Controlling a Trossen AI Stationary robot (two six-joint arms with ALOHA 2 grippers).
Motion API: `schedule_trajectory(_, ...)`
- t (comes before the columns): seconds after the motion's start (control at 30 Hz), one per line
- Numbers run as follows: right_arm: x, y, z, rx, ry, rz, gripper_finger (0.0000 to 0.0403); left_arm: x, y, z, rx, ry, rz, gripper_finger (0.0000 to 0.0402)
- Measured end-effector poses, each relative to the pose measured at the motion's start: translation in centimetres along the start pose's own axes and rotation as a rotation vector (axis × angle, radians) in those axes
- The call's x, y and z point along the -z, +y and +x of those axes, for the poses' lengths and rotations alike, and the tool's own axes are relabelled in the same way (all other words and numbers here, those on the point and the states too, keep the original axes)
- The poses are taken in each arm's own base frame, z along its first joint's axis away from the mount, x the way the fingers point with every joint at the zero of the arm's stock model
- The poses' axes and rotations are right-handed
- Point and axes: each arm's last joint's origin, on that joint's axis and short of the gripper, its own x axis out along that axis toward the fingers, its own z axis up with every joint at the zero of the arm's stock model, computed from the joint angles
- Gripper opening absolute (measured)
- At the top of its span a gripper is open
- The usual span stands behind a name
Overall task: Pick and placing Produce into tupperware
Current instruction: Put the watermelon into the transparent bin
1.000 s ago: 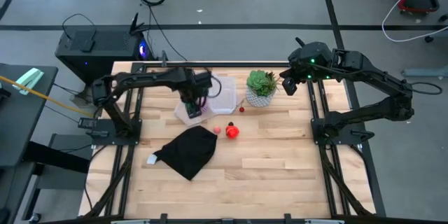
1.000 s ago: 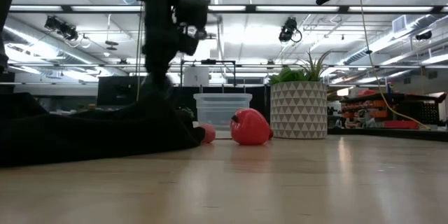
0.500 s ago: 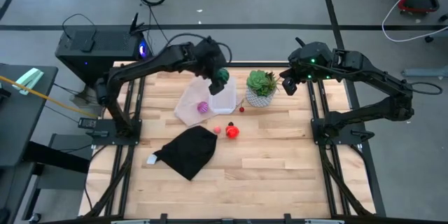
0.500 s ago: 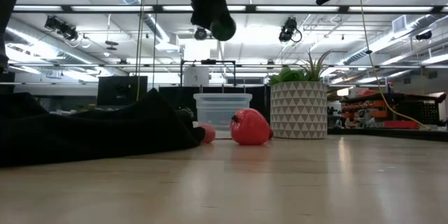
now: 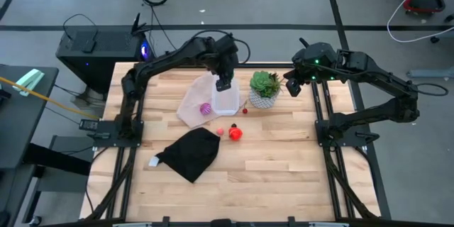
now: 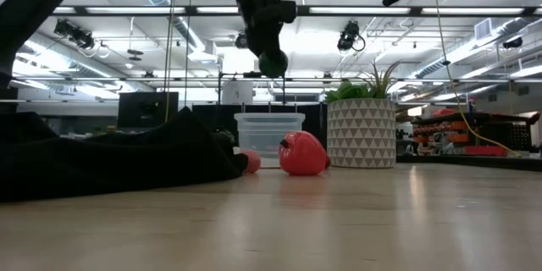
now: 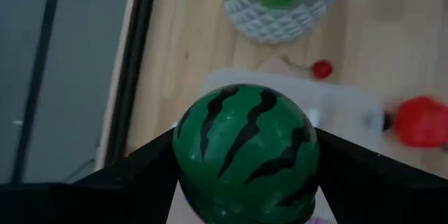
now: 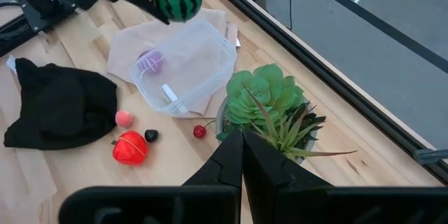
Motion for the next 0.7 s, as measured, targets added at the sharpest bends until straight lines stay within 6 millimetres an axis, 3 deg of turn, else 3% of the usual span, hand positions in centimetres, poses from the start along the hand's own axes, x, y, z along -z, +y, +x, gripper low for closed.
schedule_trajectory(0.43, 0.0, 0.0, 0.0, 0.000, -0.001, -0.005, 0.0016, 0.5, -0.2, 1.1, 0.022, 0.108, 0.027, 0.0299)
schedule_trajectory(0.7, 0.0, 0.0, 0.0, -0.001, -0.002, -0.007, 0.0016, 0.2, -1.6, 4.6, 0.054, 0.166, 0.097, 0.0299)
